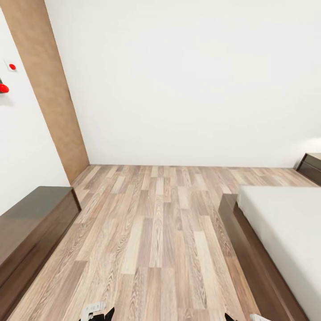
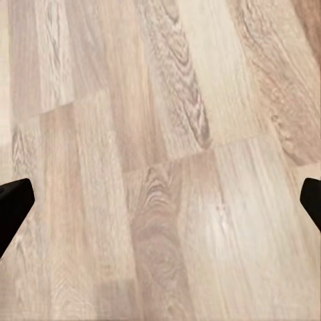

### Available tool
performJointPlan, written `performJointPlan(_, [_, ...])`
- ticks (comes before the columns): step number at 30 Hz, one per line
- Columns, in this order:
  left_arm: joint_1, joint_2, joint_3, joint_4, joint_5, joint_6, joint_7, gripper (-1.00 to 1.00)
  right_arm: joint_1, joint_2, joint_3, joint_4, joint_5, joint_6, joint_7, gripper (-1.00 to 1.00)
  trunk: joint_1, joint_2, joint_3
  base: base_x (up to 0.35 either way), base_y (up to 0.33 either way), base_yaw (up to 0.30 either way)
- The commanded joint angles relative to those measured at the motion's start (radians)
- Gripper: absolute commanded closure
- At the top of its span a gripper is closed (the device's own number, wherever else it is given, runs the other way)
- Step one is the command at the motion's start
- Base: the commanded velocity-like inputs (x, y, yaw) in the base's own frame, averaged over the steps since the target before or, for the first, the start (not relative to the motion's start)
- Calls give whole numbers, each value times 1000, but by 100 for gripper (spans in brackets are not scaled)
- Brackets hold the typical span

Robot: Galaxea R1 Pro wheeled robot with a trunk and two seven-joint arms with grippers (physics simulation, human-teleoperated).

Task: In the bedroom, move the book from the bed onto either nightstand, and place the two sandals side by side next to the bed.

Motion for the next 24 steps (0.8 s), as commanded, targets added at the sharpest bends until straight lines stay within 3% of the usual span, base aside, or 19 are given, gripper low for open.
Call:
performJointPlan(1, [-1,0,8,1,4,0,-9,-100,-1,14,6,1,-10,-3,3,-100,0,0,-1,332,0,0])
performJointPlan(6, [-1,0,8,2,4,0,-9,-100,-1,36,6,1,-11,8,1,-100,0,0,-1,332,0,0])
performJointPlan(24, [0,-23,9,3,5,0,-9,-100,-1,39,4,38,-12,-4,4,-100,0,0,-1,314,0,0])
